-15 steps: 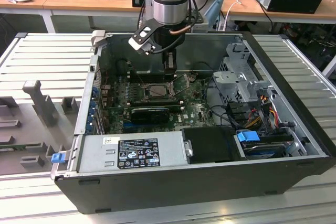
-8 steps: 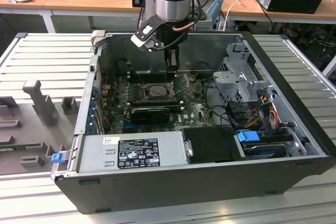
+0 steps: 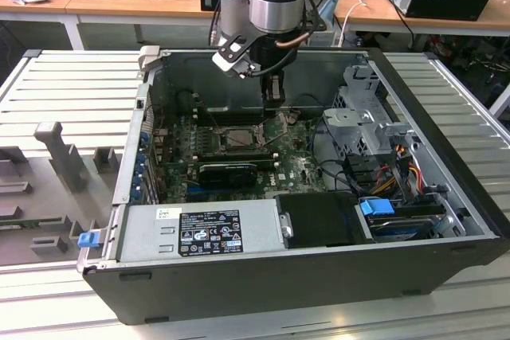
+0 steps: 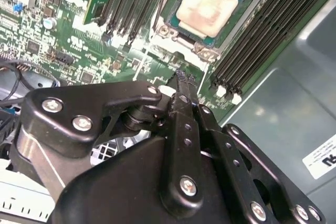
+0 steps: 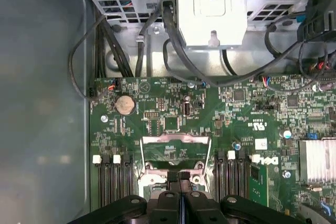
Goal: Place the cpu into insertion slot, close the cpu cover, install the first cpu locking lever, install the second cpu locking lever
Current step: 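Close the cpu cover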
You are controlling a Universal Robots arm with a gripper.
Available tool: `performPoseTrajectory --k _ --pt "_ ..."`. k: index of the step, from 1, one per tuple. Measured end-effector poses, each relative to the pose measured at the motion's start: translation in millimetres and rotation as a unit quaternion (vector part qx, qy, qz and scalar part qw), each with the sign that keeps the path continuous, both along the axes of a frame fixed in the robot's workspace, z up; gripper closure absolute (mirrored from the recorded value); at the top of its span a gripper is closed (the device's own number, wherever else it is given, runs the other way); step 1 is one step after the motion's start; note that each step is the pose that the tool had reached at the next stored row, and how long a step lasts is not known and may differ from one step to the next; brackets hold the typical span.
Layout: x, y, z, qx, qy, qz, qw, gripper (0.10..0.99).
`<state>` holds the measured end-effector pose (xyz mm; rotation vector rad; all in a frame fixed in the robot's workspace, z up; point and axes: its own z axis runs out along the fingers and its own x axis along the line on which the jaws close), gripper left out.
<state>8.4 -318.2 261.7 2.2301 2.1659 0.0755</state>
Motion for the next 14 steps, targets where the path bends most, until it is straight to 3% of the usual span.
performPoseTrajectory --k 14 --pt "12.0 0.0 0.0 0.0001 0.0 0.0 1.0 0.98"
